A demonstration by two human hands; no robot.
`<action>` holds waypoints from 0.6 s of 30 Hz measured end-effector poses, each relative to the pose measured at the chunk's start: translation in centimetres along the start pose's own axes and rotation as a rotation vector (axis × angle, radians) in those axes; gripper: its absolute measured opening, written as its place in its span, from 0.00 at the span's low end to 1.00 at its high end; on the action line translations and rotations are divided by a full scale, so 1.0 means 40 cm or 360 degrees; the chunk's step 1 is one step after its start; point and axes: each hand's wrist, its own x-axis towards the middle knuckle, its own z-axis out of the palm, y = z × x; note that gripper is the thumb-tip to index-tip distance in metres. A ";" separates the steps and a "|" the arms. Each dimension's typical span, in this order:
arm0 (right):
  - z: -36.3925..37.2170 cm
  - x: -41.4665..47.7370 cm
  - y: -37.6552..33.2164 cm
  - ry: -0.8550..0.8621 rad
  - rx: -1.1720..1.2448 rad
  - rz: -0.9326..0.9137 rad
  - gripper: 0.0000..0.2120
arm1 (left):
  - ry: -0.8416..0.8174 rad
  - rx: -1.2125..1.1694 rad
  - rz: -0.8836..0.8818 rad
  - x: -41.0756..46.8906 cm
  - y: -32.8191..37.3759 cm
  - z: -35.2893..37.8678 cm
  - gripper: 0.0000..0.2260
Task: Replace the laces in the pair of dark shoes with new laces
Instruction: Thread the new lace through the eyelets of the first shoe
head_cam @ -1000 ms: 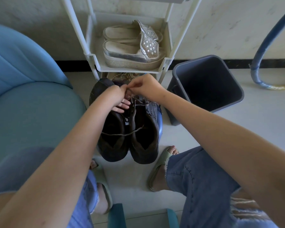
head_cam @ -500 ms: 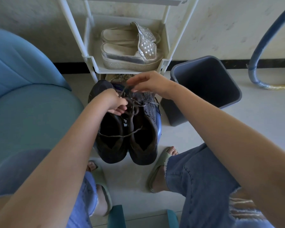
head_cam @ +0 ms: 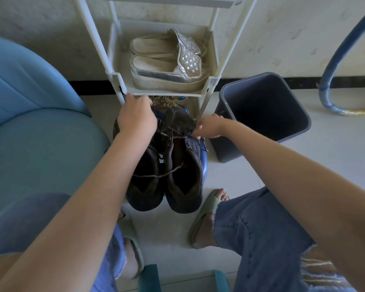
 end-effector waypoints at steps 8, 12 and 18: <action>-0.135 -0.067 -0.065 0.0289 0.1601 -0.0450 0.03 | -0.0138 -0.0809 0.0496 0.004 0.029 0.044 0.18; -0.168 -0.087 -0.098 0.0404 0.1959 -0.0677 0.06 | -0.0676 -0.0683 0.0575 0.006 0.023 0.078 0.17; -0.179 -0.091 -0.092 0.0473 0.2233 -0.0780 0.07 | -0.0424 -0.0127 0.0467 -0.003 -0.014 0.099 0.16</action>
